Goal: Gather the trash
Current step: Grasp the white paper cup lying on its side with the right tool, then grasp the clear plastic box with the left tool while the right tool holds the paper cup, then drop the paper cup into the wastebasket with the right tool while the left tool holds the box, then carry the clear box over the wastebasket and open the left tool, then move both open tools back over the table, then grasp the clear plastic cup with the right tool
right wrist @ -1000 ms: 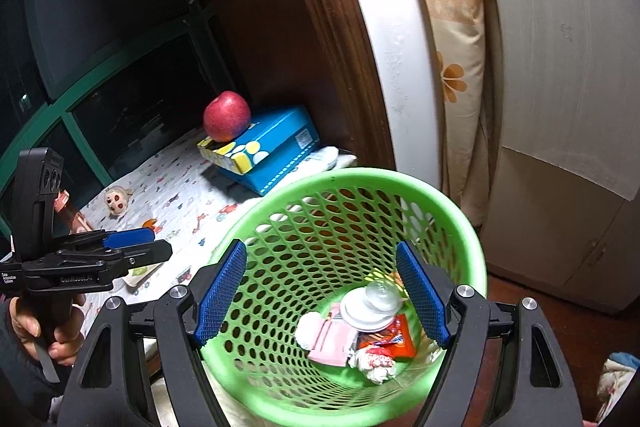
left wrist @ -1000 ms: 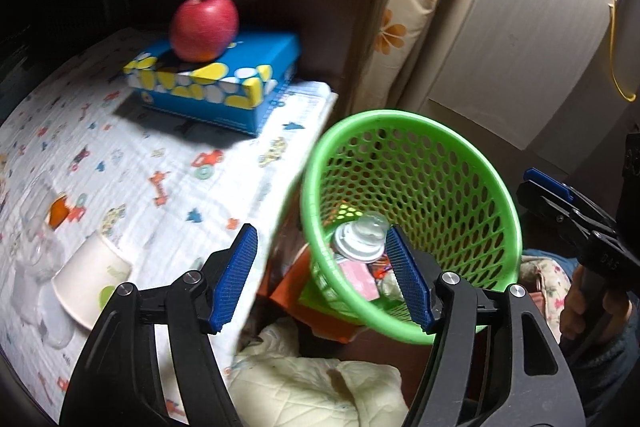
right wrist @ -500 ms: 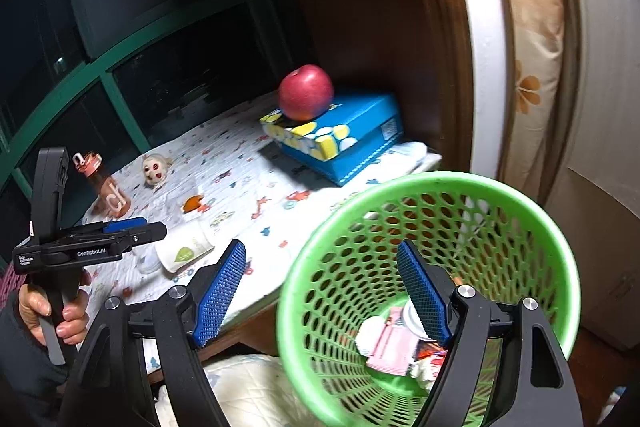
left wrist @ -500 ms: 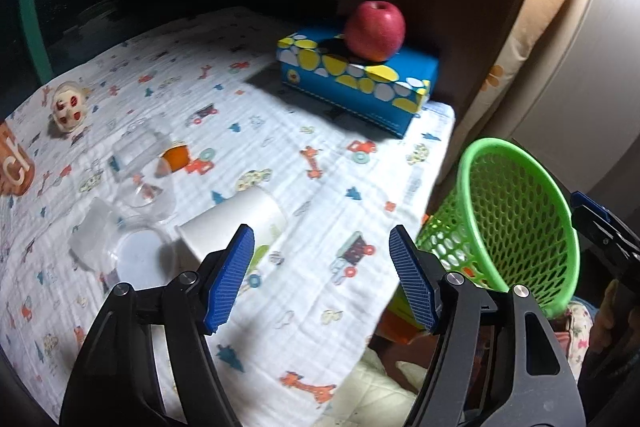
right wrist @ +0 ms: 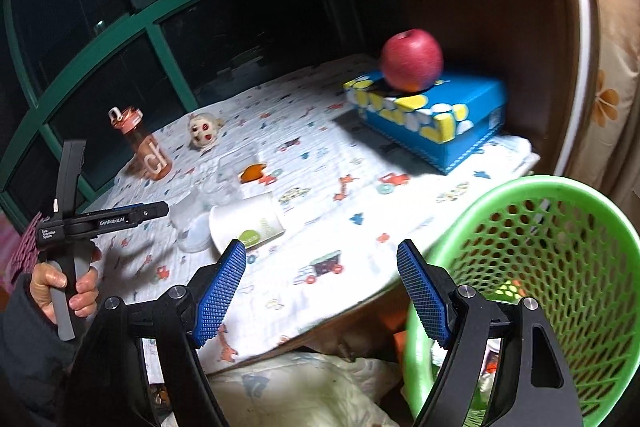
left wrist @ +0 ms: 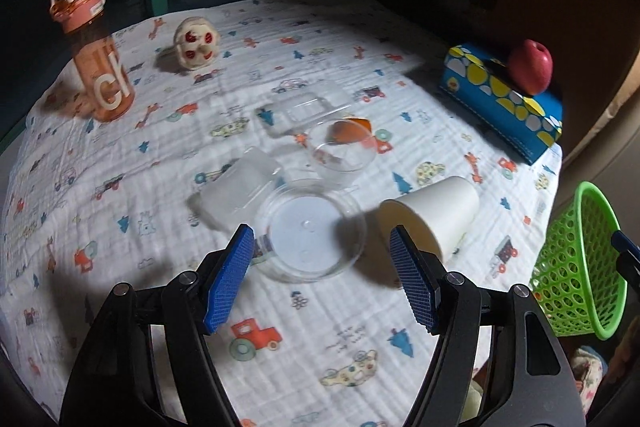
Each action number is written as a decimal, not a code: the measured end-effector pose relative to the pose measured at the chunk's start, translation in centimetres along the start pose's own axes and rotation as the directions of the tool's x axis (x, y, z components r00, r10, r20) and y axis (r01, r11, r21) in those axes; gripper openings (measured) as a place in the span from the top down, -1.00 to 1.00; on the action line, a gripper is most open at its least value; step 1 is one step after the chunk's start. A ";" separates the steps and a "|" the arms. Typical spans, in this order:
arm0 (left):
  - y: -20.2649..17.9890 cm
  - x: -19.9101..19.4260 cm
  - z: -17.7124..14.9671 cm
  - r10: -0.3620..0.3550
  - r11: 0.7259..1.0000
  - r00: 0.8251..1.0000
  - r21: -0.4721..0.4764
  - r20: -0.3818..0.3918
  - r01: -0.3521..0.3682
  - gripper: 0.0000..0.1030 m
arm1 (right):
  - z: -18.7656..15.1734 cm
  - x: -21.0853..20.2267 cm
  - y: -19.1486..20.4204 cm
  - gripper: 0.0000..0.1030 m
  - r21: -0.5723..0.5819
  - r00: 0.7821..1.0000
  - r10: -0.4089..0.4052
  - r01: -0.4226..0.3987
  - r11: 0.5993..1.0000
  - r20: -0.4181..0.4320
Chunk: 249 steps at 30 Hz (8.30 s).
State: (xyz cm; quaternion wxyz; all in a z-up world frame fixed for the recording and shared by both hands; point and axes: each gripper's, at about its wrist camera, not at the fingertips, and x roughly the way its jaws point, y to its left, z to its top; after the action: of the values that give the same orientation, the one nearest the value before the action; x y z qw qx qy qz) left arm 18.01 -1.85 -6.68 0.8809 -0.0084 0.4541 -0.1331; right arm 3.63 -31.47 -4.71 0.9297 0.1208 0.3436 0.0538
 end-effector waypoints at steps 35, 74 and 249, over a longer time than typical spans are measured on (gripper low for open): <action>9.5 1.9 -1.4 0.042 0.988 0.997 -0.143 -0.058 -0.050 -0.35 | 0.1 18.3 9.8 -0.74 -0.275 0.965 0.001 -0.075 0.958 -0.261; 7.0 8.7 2.7 0.018 0.997 0.993 0.079 -0.115 -0.009 -0.45 | 0.1 18.4 9.8 -0.54 -0.274 0.965 -0.024 -0.050 0.960 -0.262; 8.7 -1.3 -1.0 0.147 0.988 0.989 -0.045 0.008 -0.147 -0.61 | 4.3 14.5 12.2 -0.54 -0.228 0.984 0.069 -0.107 0.968 -0.167</action>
State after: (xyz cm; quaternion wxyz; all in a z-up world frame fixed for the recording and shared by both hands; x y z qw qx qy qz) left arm 18.51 6.98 -7.40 0.8905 0.0050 0.4513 -0.0577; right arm 17.19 -17.85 -7.41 0.9041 0.0201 0.4015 0.1449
